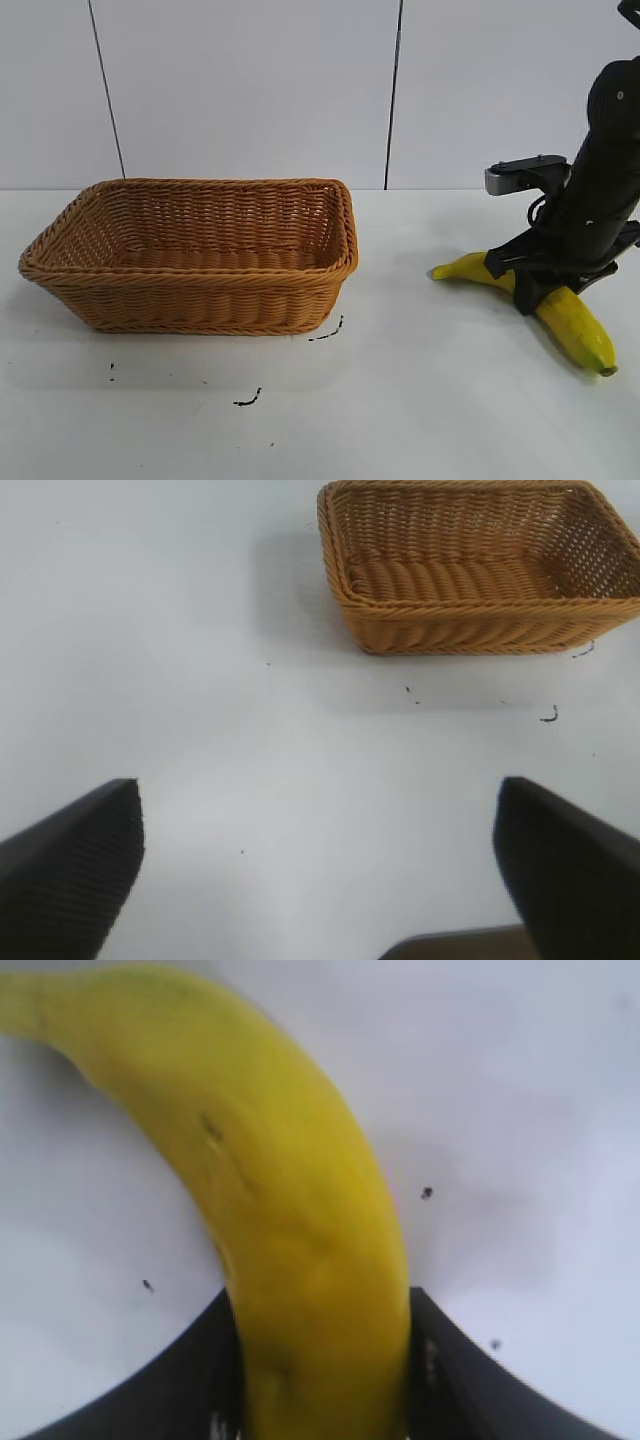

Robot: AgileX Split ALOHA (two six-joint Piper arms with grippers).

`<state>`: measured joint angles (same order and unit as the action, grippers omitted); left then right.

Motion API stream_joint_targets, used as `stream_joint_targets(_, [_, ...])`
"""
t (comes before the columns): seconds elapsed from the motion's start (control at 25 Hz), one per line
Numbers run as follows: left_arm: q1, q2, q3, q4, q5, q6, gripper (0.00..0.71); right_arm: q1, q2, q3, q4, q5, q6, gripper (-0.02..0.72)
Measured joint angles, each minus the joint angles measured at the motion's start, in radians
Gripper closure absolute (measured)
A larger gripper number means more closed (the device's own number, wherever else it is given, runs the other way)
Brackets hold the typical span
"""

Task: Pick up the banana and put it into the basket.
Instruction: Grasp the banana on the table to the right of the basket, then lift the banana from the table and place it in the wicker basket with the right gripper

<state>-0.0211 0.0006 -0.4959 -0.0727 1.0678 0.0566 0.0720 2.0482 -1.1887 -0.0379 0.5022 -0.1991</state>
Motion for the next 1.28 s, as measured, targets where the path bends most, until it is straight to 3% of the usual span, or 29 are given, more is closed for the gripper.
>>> stream_joint_targets(0.4, [0.000, 0.000, 0.000, 0.000, 0.000, 0.000, 0.020, 0.000, -0.262, 0.000, 0.003, 0.135, -0.001, 0.403])
stream_joint_targets(0.52, [0.000, 0.000, 0.000, 0.000, 0.000, 0.000, 0.020, 0.000, -0.297, -0.026, 0.003, 0.214, -0.001, 0.403])
stream_joint_targets(0.64, [0.000, 0.000, 0.000, 0.000, 0.000, 0.000, 0.020, 0.000, -0.294, -0.114, 0.007, 0.305, -0.001, 0.403])
stream_joint_targets(0.84, [0.000, 0.000, 0.000, 0.000, 0.000, 0.000, 0.020, 0.041, -0.256, -0.270, 0.031, 0.367, -0.011, 0.403])
stream_joint_targets(1.12, [0.000, 0.000, 0.000, 0.000, 0.000, 0.000, 0.020, 0.163, -0.121, -0.521, 0.029, 0.439, -0.024, 0.403])
stream_joint_targets(1.28, [0.000, 0.000, 0.000, 0.000, 0.000, 0.000, 0.020, 0.282, 0.037, -0.780, 0.013, 0.460, -0.062, 0.403])
